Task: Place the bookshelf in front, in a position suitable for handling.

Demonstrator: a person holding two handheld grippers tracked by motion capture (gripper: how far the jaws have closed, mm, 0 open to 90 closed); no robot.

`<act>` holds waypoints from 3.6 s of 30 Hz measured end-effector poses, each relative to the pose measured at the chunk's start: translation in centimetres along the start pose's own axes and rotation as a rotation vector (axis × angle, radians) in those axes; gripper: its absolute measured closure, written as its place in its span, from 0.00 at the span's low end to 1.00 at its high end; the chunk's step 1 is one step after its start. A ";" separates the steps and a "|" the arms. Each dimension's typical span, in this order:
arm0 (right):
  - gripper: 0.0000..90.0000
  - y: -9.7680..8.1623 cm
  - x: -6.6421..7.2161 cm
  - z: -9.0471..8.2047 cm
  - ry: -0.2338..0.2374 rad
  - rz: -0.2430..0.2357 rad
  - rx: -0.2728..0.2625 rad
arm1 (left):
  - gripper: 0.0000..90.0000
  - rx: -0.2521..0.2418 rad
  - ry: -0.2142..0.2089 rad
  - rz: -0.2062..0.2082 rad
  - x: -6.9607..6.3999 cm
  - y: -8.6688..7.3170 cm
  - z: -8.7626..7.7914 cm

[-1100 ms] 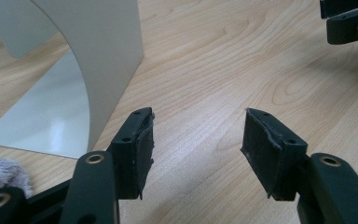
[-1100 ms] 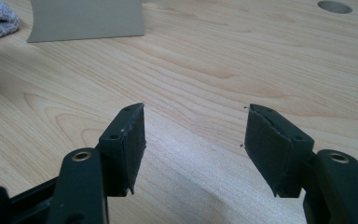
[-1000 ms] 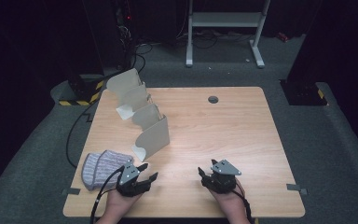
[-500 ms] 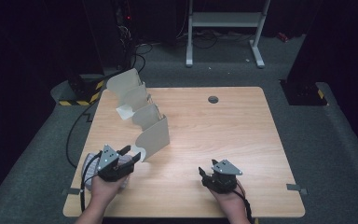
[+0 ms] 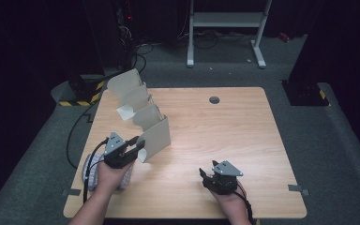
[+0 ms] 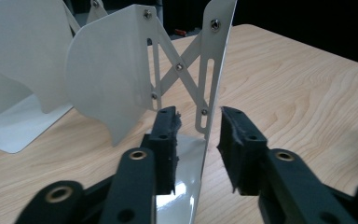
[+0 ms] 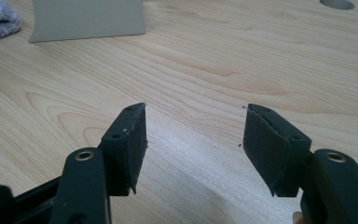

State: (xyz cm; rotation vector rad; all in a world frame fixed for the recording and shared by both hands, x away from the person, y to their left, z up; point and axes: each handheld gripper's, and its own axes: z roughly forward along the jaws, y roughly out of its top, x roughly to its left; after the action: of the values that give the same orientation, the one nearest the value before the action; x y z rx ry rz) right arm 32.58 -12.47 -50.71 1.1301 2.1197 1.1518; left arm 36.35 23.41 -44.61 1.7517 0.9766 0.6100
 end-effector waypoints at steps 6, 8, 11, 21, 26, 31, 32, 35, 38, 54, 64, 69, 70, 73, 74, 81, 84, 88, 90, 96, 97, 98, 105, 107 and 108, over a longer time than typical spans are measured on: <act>0.44 0.0 0.0 0.0 0.000 0.002 0.002 | 0.92 0.010 -0.032 0.022 -1.1 0.4 1.1; 0.44 0.0 -0.1 0.1 0.000 0.005 0.003 | 0.97 0.015 -0.046 0.046 -2.0 0.7 1.8; 0.45 0.0 -0.1 0.1 0.000 0.006 0.003 | 0.98 0.018 -0.044 0.061 -2.8 1.0 2.5; 0.47 -0.2 -0.4 0.2 0.003 0.016 0.009 | 0.94 0.022 -0.070 0.058 -6.4 2.5 6.1; 0.47 -0.2 -0.5 0.1 0.003 0.023 0.008 | 0.88 0.019 -0.105 0.075 -9.1 3.0 7.6; 0.46 -0.2 -0.5 0.2 0.004 0.019 0.010 | 0.83 0.014 -0.132 0.088 -11.0 3.2 8.5; 0.46 -0.2 -0.5 0.2 0.007 0.018 0.011 | 0.81 0.014 -0.138 0.093 -11.2 3.3 8.5; 0.46 -0.2 -0.5 0.2 0.008 0.019 0.012 | 0.70 -0.003 -0.155 0.111 -11.7 3.3 8.3; 0.45 -0.2 -0.5 0.2 0.010 0.026 0.014 | 0.60 -0.007 -0.162 0.132 -11.7 3.2 7.4; 0.40 -0.1 1.0 0.9 0.005 -0.014 0.000 | 0.54 0.087 -0.073 0.133 -5.6 -3.2 -0.2; 0.36 2.6 3.0 2.6 -0.017 -0.041 -0.039 | 0.54 0.100 -0.008 0.088 -2.7 -6.3 -2.3; 0.38 4.4 3.5 4.6 -0.044 -0.050 -0.047 | 0.53 0.068 -0.053 0.057 -2.7 -6.2 -2.5; 0.38 4.6 3.6 5.0 -0.051 -0.051 -0.043 | 0.53 0.063 -0.056 0.060 -2.8 -6.2 -2.5; 0.41 5.2 3.5 6.3 -0.069 -0.053 -0.035 | 0.53 0.071 -0.061 0.052 -2.7 -6.2 -2.5; 0.42 5.3 3.5 6.7 -0.077 -0.050 -0.030 | 0.53 0.074 -0.058 0.053 -2.6 -6.3 -2.4; 0.55 5.6 3.0 7.2 -0.102 -0.045 -0.041 | 0.53 0.081 -0.054 0.041 -2.5 -6.4 -2.4; 0.59 5.7 2.6 7.3 -0.095 -0.037 -0.032 | 0.53 0.082 -0.054 0.039 -2.5 -6.5 -2.3; 0.68 5.6 2.1 7.1 -0.108 -0.033 -0.023 | 0.53 0.083 -0.055 0.041 -2.5 -6.5 -2.3; 0.75 5.4 1.6 6.9 -0.130 -0.027 -0.024 | 0.53 0.086 -0.055 0.041 -2.5 -6.5 -2.3; 0.89 4.6 -0.9 5.8 -0.184 0.048 -0.027 | 0.53 0.088 -0.059 0.041 -2.5 -6.5 -2.3; 0.90 4.4 -1.4 5.5 -0.193 0.055 -0.029 | 0.54 0.089 -0.059 0.042 -2.5 -6.5 -2.3; 0.90 4.3 -1.7 5.3 -0.199 0.057 -0.030 | 0.53 0.089 -0.059 0.042 -2.5 -6.5 -2.3; 0.94 2.7 -4.2 3.0 -0.224 0.078 -0.038 | 0.54 0.090 -0.059 0.039 -2.5 -6.5 -2.2; 0.95 2.0 -5.3 2.0 -0.238 0.089 -0.044 | 0.54 0.091 -0.060 0.040 -2.6 -6.6 -2.2; 0.97 1.4 -6.5 1.0 -0.249 0.101 -0.048 | 0.54 0.091 -0.060 0.040 -2.6 -6.6 -2.2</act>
State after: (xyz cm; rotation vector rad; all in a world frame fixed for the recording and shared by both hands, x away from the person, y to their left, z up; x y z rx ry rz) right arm 37.48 -17.04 -49.98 1.2990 1.8555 1.0397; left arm 31.04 23.51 -49.78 1.8634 0.9430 0.5426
